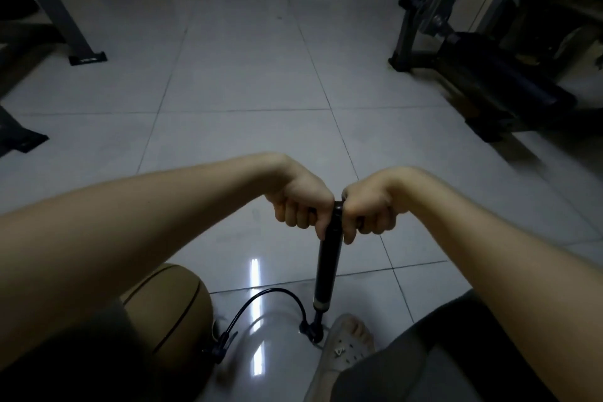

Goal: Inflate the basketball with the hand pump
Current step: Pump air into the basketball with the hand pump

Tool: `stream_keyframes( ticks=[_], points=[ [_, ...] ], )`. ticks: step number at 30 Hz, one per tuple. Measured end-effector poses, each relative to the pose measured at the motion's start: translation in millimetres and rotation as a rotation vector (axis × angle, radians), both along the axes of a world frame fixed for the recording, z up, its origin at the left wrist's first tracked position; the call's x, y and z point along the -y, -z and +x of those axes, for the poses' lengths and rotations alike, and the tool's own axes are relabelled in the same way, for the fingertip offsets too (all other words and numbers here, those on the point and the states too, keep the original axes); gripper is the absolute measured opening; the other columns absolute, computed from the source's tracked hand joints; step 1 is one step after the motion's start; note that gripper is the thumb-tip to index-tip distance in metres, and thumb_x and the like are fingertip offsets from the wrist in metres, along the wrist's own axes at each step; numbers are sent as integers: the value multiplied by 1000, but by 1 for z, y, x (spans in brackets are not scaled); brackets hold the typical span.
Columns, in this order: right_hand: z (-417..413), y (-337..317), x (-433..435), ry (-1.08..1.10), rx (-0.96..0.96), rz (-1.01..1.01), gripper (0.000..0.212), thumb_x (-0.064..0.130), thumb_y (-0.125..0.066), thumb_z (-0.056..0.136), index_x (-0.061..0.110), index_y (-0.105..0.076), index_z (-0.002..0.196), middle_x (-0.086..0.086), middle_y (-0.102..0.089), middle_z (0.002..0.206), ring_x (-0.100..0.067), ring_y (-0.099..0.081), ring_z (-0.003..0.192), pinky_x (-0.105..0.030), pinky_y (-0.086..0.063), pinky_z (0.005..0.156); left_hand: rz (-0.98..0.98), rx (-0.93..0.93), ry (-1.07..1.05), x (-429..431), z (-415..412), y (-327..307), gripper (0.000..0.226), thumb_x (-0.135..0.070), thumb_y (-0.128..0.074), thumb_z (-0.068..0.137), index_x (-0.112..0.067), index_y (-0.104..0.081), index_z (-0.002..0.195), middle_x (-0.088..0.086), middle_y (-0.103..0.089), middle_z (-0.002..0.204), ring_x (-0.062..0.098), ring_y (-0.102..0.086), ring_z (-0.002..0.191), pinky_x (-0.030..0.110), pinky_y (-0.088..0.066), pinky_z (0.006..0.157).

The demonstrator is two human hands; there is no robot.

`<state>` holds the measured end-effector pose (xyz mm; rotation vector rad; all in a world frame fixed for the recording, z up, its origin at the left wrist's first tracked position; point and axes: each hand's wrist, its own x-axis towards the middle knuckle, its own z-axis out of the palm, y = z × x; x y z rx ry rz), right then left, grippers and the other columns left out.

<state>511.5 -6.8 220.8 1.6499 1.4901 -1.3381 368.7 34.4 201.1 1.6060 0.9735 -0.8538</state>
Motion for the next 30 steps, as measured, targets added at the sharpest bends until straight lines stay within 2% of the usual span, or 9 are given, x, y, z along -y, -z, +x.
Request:
stream_keyframes(
  ticks=[7, 13, 16, 20, 26, 30],
  points=[
    [-5, 91, 13, 28, -18, -95, 19, 4, -64, 86, 14, -56, 71, 2, -28, 50, -13, -20, 45, -23, -17, 48, -70, 29, -61, 19, -7, 91, 39, -6, -62, 86, -22, -41, 57, -4, -21, 52, 14, -12, 49, 29, -6, 52],
    [-17, 125, 26, 11, 18, -95, 10, 3, -63, 83, 11, -59, 78, 0, -31, 52, -15, -22, 47, -27, -20, 51, -72, 19, -110, 39, -13, 125, 43, -4, -64, 83, -22, -42, 50, -3, -22, 53, 15, -14, 50, 30, -8, 54],
    [-25, 113, 28, -35, 53, -92, 8, 5, -64, 84, 11, -59, 82, 0, -32, 54, -15, -23, 48, -27, -21, 51, -38, 3, -103, 45, -18, 110, 43, -6, -64, 83, -23, -41, 50, -4, -24, 52, 14, -15, 48, 28, -9, 51],
    [-23, 63, 20, -66, 84, -96, 23, 10, -65, 86, 17, -49, 71, 1, -29, 55, -13, -21, 48, -24, -19, 49, -21, -51, -48, 37, -16, 57, 38, -9, -60, 87, -23, -40, 59, -5, -22, 52, 12, -14, 45, 23, -8, 46],
    [-6, -43, -12, 2, 14, 1, 48, 15, -66, 88, 24, -31, 57, 3, -21, 55, -12, -14, 45, -22, -13, 46, 23, 17, -49, -2, -14, -52, 46, -13, -58, 92, -26, -26, 61, -5, -16, 54, 13, -9, 47, 24, -8, 44],
    [-3, -38, -13, 17, 4, 24, 47, 14, -66, 88, 24, -31, 58, 3, -20, 56, -12, -13, 46, -23, -11, 46, 43, 24, -52, -5, -12, -47, 47, -12, -59, 91, -26, -27, 60, -6, -16, 53, 12, -10, 45, 23, -9, 42]
  ],
)
